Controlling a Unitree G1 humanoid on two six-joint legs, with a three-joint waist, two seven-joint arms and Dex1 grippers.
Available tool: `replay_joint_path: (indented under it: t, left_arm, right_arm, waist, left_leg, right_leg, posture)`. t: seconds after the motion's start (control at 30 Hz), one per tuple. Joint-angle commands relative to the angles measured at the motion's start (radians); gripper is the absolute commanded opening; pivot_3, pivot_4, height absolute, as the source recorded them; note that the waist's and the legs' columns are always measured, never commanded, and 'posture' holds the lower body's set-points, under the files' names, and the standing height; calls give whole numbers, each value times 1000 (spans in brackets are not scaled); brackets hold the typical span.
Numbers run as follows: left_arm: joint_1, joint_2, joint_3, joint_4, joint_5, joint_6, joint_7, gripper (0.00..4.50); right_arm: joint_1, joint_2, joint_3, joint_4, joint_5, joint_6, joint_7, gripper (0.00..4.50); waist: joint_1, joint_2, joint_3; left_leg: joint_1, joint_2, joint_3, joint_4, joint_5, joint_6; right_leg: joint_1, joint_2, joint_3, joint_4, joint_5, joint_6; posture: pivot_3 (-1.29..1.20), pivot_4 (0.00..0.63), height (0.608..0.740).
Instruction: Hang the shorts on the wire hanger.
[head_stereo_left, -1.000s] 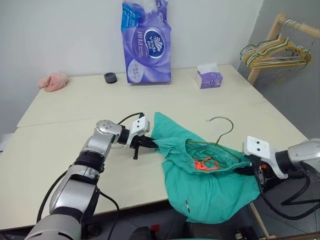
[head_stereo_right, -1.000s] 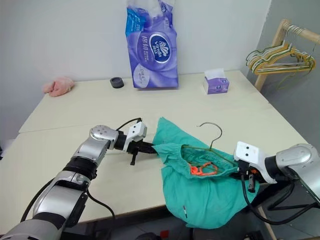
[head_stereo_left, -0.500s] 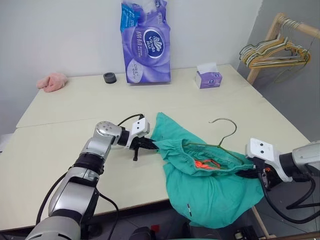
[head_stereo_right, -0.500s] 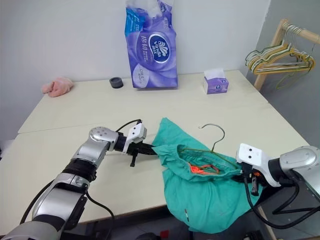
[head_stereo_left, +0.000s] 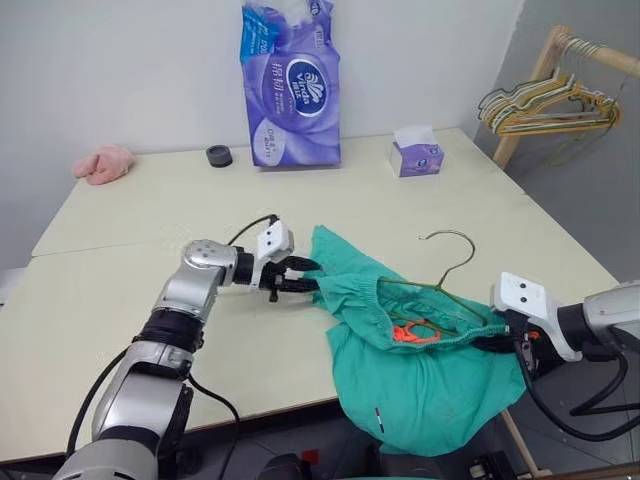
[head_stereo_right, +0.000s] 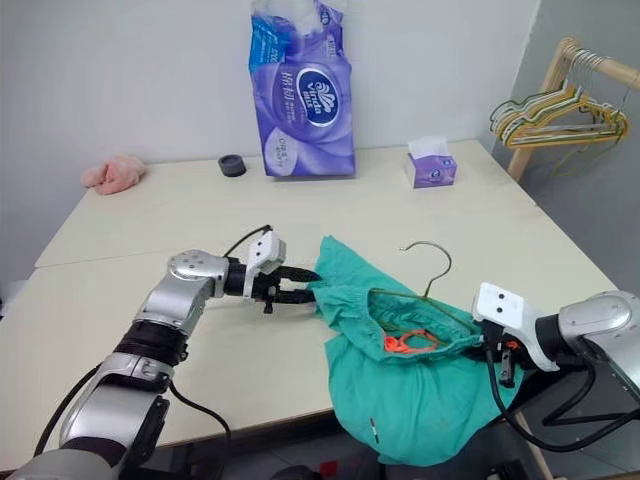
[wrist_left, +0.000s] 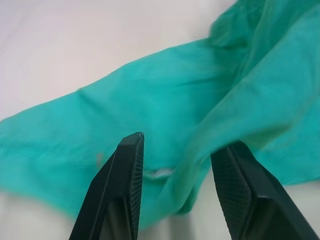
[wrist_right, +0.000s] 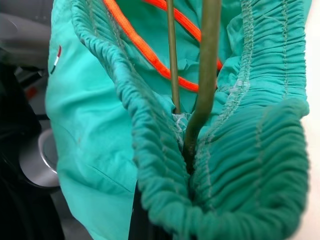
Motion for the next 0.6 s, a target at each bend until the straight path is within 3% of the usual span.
replay_joint_path:
  t: [0.03,0.27,0.43,0.6]
  left_arm:
    - [-46,-5,59,-13,-19,-9,80,1993]
    - [42,-72,-5,-375,-97,248,88,1993]
    - [23,-119,-86,-607,-177,491,95,1993]
    - [-29,-168,-94,-668,-256,622,108,1993]
  right_arm:
    - [38,59,-142,-48,99,112,-60,0]
    - [213,356,-464,-183,256,433,-293,0]
    - [119,565,-634,-225,281,663,-477,0]
    - [77,650,-747,-222,332,683,-694,0]
  waist:
    - [4,-1,0]
    - [2,-1,-1]
    - [-22,1,0]
    - [-31,5,1]
  left_leg:
    - [-1,0,0,0,0,0]
    - [-5,-1,-3,2,-1,0]
    - [-3,0,-2,2,-1,0]
    - [-3,-1,-1,2,-1,1]
  right_leg:
    - [0,0,0,0,0,0]
    - [-1,-2,-2,0,1,0]
    - [0,0,-1,1,0,2]
    - [0,1,1,0,-2,5]
  posture:
    - [-250,52,740]
    - [-289,70,740]
    - [-309,76,740]
    - [-345,79,740]
